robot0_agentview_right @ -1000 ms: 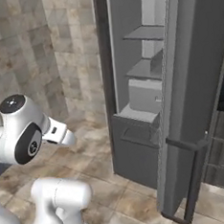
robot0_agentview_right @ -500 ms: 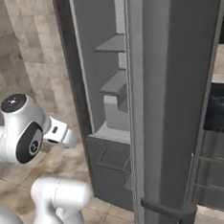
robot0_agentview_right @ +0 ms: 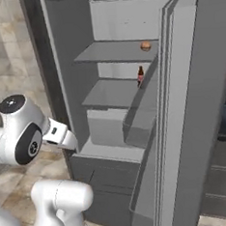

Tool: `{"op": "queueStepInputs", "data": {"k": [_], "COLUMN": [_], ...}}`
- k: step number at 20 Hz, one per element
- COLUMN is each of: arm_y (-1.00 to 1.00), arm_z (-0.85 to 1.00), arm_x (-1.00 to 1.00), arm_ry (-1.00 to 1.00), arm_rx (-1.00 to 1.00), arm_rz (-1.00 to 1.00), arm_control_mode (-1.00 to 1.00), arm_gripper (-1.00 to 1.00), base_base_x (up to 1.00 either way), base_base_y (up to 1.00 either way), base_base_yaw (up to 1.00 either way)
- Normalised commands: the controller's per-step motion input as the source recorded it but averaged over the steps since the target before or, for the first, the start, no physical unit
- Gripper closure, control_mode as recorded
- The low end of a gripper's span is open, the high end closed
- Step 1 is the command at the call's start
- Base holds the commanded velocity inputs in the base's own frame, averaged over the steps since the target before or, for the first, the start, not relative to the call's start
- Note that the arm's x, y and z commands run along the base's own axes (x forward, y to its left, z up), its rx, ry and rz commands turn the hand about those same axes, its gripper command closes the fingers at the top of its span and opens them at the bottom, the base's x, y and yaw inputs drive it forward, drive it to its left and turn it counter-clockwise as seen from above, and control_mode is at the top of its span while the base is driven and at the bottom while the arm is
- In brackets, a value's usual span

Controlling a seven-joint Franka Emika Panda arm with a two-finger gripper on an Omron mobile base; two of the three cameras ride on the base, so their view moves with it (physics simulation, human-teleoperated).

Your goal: Pick the tangerine and banana from the fridge and place them on the plate next to the blender to make a fruit smoothie.

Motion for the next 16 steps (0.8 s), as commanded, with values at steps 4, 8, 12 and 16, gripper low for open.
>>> {"op": "queueStepInputs", "data": {"k": [4,8,12,16], "arm_y": [0.00,0.00,0.00,0.00], "arm_z": [0.00,0.00,0.00,0.06], "arm_x": [0.00,0.00,0.00,0.08], "arm_ry": [0.00,0.00,0.00,-0.01], "arm_rx": [0.00,0.00,0.00,0.00], "arm_rz": [0.00,0.00,0.00,-0.05], "arm_control_mode": [1.00,1.00,1.00,-1.00], "arm_gripper": [-1.00,-1.00,-1.00,-1.00], "base_base_x": [0.78,0.64,0.52,0.32], "base_base_y": [0.07,0.12,0.12,0.03], "base_base_yaw": [-0.32,-0.27,-0.18,-0.12]}}
